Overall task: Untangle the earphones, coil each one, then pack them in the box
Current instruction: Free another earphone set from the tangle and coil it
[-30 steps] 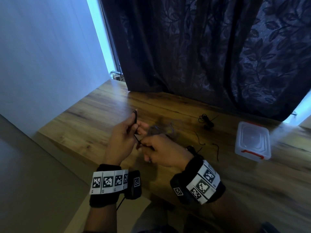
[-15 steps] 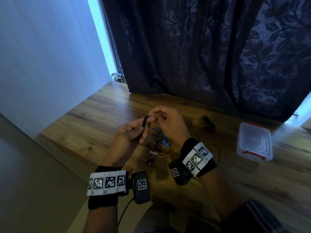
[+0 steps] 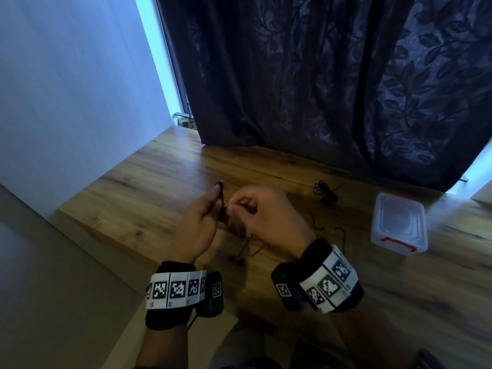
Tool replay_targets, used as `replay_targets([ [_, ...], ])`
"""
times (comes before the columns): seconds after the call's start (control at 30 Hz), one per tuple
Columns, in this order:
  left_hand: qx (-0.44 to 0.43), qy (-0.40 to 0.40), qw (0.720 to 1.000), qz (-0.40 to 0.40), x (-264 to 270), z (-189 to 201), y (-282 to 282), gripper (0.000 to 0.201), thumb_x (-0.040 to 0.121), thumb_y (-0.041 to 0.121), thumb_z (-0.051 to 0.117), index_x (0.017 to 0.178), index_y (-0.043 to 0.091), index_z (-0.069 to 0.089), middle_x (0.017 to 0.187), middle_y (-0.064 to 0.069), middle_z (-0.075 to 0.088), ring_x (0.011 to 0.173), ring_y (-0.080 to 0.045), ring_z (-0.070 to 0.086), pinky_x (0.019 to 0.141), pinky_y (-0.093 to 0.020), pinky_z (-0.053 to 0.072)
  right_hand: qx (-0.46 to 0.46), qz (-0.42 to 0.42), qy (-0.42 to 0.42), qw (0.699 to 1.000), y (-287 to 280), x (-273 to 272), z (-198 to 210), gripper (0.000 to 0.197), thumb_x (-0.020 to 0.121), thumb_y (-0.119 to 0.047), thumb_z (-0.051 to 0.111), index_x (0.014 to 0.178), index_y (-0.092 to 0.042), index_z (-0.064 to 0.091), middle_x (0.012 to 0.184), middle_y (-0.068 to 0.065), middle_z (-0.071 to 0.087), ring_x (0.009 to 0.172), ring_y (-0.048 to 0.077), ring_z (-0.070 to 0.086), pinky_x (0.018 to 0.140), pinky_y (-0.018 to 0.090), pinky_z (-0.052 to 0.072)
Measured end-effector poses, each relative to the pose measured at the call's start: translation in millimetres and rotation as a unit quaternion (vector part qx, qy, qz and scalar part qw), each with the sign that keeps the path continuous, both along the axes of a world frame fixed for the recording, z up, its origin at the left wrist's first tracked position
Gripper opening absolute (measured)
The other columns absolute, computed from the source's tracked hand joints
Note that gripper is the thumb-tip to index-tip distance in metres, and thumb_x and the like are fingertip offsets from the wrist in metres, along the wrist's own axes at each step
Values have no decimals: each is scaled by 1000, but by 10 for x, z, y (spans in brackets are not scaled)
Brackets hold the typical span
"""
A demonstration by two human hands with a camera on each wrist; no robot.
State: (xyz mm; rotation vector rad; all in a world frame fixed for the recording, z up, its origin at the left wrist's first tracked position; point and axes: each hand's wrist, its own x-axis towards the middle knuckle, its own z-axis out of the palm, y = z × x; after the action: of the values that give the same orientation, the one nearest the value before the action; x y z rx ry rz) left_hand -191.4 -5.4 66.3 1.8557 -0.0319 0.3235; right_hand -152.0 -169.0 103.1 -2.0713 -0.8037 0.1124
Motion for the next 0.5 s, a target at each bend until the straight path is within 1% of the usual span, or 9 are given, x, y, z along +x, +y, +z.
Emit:
replay_targets([
  [0.03,-39,6,999,-10,-4,32,-18,38,104,7,40,99,37,62,89,-11,69,78,-21,64,76,-27,52,16,-12,-13,1000,-13,60,48,10,96,-20,65,91,-22,74,87,-10,70,79,-3,62,71,10,45],
  [0.07,-72,5,997,-27,-3,65,-35,34,104,6,39,103,27,67,83,-8,67,73,-22,61,73,-28,51,29,-24,-28,999,-14,122,67,8,95,-19,67,90,-22,74,88,-10,68,82,-1,62,73,10,45],
  [0.13,-102,1,993,-66,18,129,-60,28,103,7,40,115,5,65,75,-4,63,65,-23,55,69,-30,48,67,-48,-71,994,-1,241,87,4,90,-16,73,91,-20,75,91,-7,64,84,3,61,75,14,48],
  [0.17,-105,0,991,-80,25,147,-62,29,102,9,40,118,0,62,74,-3,62,63,-22,53,68,-30,46,95,-55,-93,990,11,297,78,5,87,-13,76,91,-17,76,91,-3,64,83,5,61,74,16,49],
  [0.23,-113,3,989,-100,17,180,-63,32,102,9,40,126,0,58,71,-2,60,59,-18,51,65,-26,46,148,-67,-116,980,33,379,56,5,84,-9,78,87,-13,77,89,1,66,80,7,62,71,14,48],
  [0.3,-141,6,982,-123,-9,205,-61,37,100,11,41,133,1,55,69,0,58,56,-14,49,62,-25,43,174,-82,-109,975,56,438,7,6,86,-9,77,87,-15,77,89,1,67,80,7,63,72,15,48],
  [0.4,-216,3,965,-149,-38,227,-61,43,95,13,43,135,2,54,68,-1,53,55,-14,43,59,-27,35,193,-105,-18,975,83,489,-132,12,94,-8,67,95,-17,75,94,-2,71,82,3,65,75,22,52],
  [0.47,-260,-10,954,-147,-56,249,-70,43,94,11,44,135,2,55,68,-2,51,56,-13,42,58,-24,35,180,-100,62,977,110,442,-226,17,99,-8,59,100,-18,73,94,-4,74,78,-4,64,73,20,50],
  [0.5,-282,-16,949,-140,-61,265,-85,43,93,10,46,134,1,55,68,-2,51,57,-13,43,58,-22,38,158,-94,90,979,121,393,-267,21,101,-7,55,101,-20,71,89,-7,73,73,-6,63,70,18,49],
])
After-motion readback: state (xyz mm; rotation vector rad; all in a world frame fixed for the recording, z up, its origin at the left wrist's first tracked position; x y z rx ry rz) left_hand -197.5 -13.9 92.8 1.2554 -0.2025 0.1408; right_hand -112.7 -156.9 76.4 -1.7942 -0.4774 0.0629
